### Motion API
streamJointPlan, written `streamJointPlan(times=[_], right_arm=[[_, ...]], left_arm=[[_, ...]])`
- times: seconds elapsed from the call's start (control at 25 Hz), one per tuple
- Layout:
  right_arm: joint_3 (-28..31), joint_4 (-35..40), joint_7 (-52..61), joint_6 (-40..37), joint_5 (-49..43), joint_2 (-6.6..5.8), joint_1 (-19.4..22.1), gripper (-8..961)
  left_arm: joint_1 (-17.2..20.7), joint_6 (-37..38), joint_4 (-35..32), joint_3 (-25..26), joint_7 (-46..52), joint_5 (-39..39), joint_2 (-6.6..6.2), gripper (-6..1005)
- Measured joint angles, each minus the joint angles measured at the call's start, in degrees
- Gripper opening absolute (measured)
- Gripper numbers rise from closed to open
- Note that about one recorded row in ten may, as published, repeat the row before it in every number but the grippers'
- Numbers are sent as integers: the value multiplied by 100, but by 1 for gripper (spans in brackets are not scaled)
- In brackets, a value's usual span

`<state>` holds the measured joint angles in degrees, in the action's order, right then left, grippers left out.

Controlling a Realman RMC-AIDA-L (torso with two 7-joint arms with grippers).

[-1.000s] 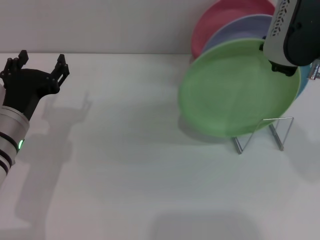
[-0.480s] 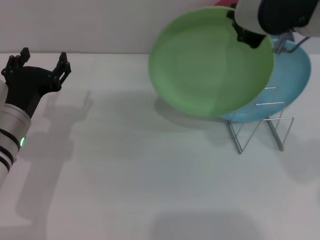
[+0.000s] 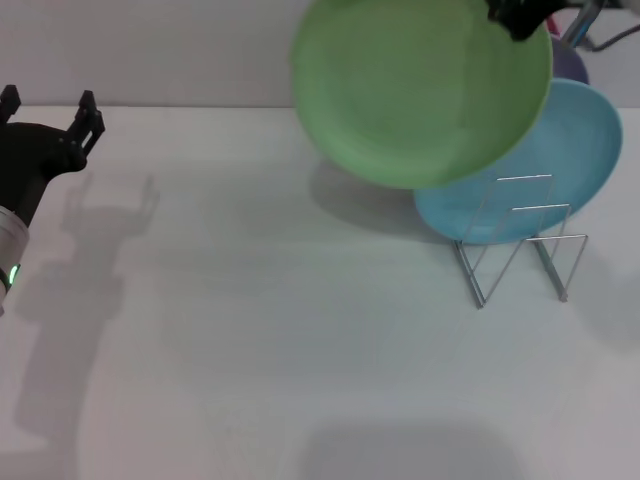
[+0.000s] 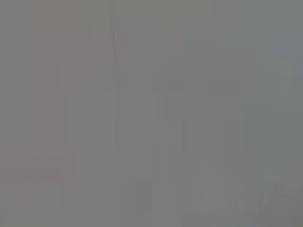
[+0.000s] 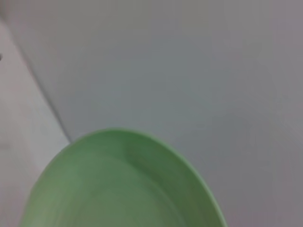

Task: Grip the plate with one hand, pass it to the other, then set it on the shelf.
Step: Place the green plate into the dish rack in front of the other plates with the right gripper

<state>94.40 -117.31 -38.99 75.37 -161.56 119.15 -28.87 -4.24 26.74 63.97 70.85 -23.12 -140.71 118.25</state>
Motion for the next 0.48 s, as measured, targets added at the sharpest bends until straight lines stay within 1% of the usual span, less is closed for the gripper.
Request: streamJointPlan(times=[0.12,0.24,0.32,0.48], right_arm=[[569,-74,89,80,415,-13,2,41],[620,-84,135,200,426,-20,-15,41],[542,-109,191,318,382,-8,-10,41],[517,-120,283,337,359,-14,-31,42]], left_arm=[[0,1,-2,15,0,0,-3,820],[23,2,-8,46,0,-2,-12,820],[32,2,-9,50,0,-2,-13,820],[39,2,-73,52,0,-2,-12,820]])
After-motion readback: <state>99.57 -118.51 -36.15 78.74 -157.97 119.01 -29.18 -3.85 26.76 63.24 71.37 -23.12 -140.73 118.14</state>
